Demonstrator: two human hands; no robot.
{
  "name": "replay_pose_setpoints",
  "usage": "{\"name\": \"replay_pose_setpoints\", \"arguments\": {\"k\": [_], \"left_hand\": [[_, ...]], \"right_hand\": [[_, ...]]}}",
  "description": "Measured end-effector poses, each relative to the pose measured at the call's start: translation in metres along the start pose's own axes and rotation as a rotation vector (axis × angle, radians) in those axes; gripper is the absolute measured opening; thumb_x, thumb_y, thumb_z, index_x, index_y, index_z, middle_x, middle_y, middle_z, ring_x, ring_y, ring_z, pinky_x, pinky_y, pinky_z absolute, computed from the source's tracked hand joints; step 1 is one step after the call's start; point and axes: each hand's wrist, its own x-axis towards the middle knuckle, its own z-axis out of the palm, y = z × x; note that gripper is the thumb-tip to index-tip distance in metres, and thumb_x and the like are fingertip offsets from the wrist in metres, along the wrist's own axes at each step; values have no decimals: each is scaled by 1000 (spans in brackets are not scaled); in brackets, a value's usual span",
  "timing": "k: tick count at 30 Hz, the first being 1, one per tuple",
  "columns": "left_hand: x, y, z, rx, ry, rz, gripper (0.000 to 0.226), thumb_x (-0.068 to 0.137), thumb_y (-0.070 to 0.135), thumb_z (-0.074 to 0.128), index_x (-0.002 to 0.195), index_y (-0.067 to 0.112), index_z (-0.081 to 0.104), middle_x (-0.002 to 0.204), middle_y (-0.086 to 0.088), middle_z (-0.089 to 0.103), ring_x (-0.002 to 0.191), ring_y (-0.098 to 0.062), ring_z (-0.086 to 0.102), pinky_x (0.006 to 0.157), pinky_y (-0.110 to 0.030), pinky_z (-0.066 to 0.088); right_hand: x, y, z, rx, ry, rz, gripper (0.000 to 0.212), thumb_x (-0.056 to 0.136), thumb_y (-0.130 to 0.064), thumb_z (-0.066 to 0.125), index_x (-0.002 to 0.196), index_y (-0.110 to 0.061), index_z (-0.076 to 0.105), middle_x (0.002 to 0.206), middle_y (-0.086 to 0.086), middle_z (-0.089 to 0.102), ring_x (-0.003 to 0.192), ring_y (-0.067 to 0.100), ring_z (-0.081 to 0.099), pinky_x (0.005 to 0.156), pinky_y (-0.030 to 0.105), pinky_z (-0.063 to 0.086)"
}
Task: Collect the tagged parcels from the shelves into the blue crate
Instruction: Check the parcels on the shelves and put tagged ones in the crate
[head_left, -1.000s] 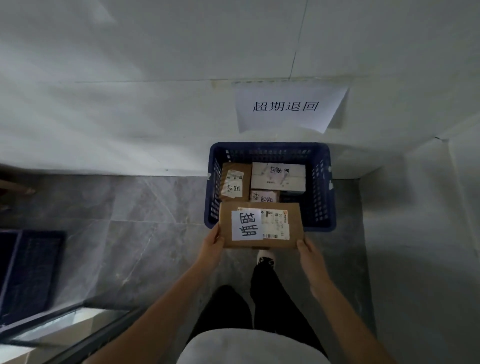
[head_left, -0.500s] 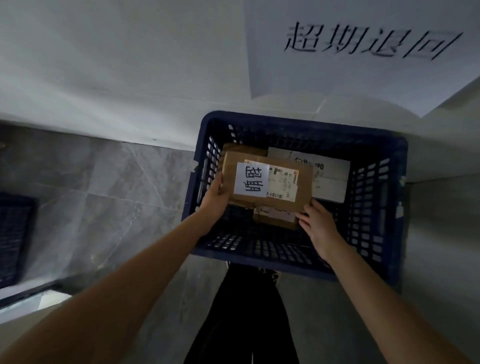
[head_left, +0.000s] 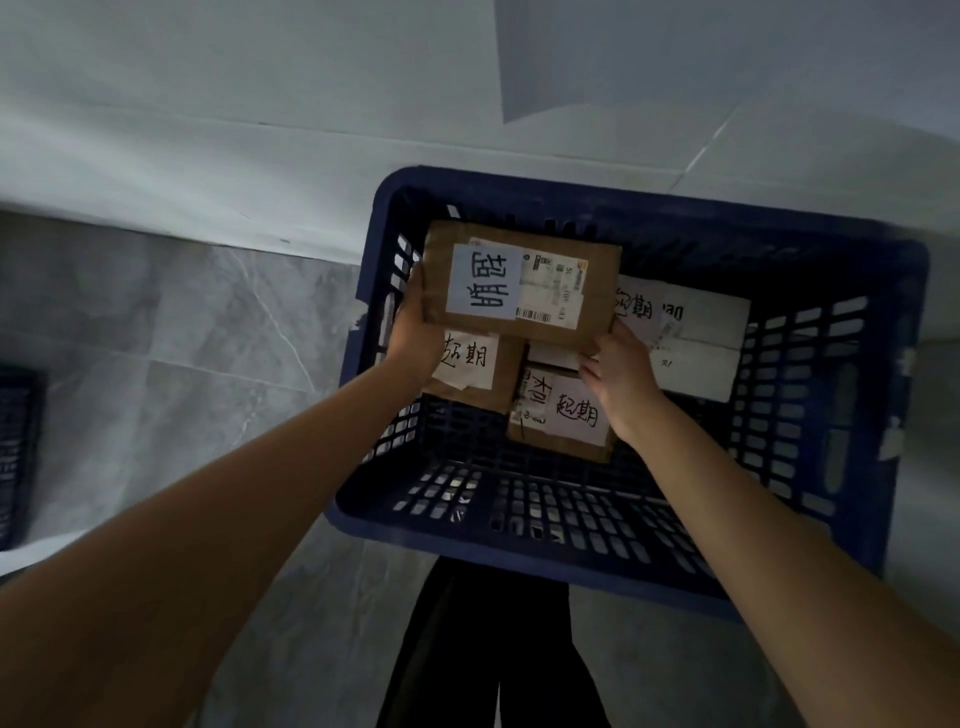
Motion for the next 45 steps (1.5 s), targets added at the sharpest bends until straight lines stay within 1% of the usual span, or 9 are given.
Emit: {"name": "replay_pose_setpoints", "arguments": {"k": [2,5,7,11,14,18,29,35,45], "left_hand": [[-2,0,3,13,25,17,60,100,-1,32,153,22,13,125,-1,51,109,-15,51,83,-15,43],[-9,7,3,18,64,27,61,99,-3,29,152,25,17,113,6,50,97,-7,50,72,-10,44],[-20,17,-4,84,64,72,66,95,-6,32,151,26,21,120,3,49,105,-13,51,83,-21,48],[-58,43,-32,175,14,265,65,93,3,39,151,27,22,145,-5,39,128,-23,44,102,-45,45],[-108,79,-75,215,36,335,62,96,19,42,151,31,17,155,-1,29,140,-23,30,111,-49,34],[-178,122,-151,458,219,413,61,98,37,41,153,28,15,159,1,20,148,-20,13,121,-43,11],[-403,125,-360,723,857,288,65,97,45,40,153,24,17,161,-2,14,149,-23,6,121,-42,6],[-554,33,-445,674,1073,80,65,96,39,45,153,24,18,161,-2,14,149,-22,5,121,-42,7],[-810,-202,-506,637,1340,-403,59,98,40,36,152,23,18,161,-2,14,149,-23,5,121,-45,7]], "right_hand": [[-1,0,-2,-40,-3,-30,31,104,-17,33,122,-33,53,119,-6,60,120,21,53,98,30,43],[-4,-4,-6,-154,7,-48,45,103,-30,37,148,-29,35,147,-1,44,131,22,44,111,40,36],[-15,-13,-8,-265,69,-64,53,103,-33,36,154,-26,23,154,2,34,137,24,37,114,43,33],[-65,-41,-4,-473,106,-294,42,105,-24,32,144,-9,39,132,-1,49,116,17,49,101,27,38],[-118,-78,15,-707,93,-458,33,103,-23,34,119,-4,55,117,12,60,102,26,58,84,34,49],[-210,-146,62,-1068,-98,-714,47,105,-28,36,147,-7,36,153,12,35,143,28,29,115,40,28],[-477,-226,197,-1372,-263,-1721,57,104,-38,33,154,-15,18,162,6,16,150,26,8,121,45,8],[-613,-157,283,-1344,-547,-2024,55,103,-36,35,154,-20,21,162,1,15,150,24,8,120,45,6],[-837,93,382,-1224,-1074,-2321,53,103,-31,38,152,-13,27,159,9,24,148,30,17,120,51,17]]}}
